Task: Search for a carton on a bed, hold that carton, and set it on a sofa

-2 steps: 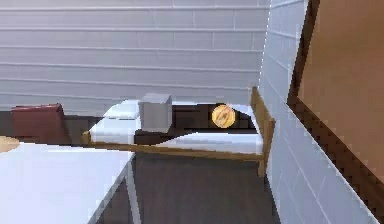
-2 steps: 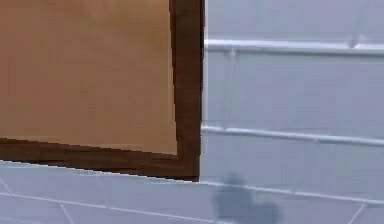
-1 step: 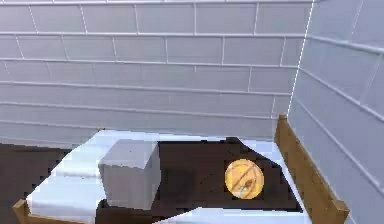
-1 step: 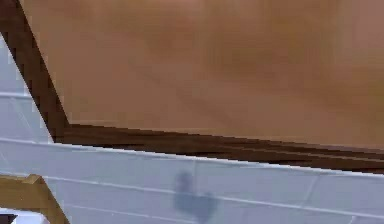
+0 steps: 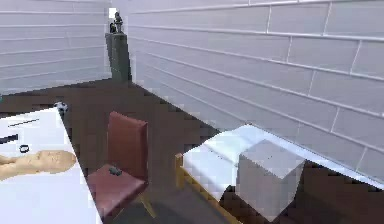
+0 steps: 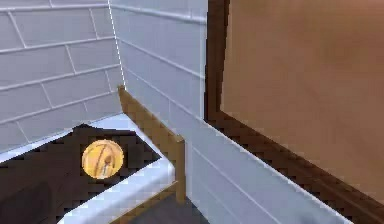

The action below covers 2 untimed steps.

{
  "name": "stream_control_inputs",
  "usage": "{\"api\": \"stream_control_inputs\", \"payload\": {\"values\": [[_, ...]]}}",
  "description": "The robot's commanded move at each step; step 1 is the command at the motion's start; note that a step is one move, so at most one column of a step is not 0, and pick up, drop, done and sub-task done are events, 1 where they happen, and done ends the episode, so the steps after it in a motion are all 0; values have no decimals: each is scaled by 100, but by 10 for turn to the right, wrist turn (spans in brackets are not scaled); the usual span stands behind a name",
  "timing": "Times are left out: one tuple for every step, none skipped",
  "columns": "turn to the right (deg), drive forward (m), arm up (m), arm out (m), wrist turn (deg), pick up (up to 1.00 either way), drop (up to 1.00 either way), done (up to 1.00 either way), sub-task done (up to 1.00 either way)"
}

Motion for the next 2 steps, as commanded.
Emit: {"api": "stream_control_inputs", "payload": {"values": [[-450,0,0,0,0,0,0,0,0],[-150,0,0,0,0,0,0,0,0]]}}
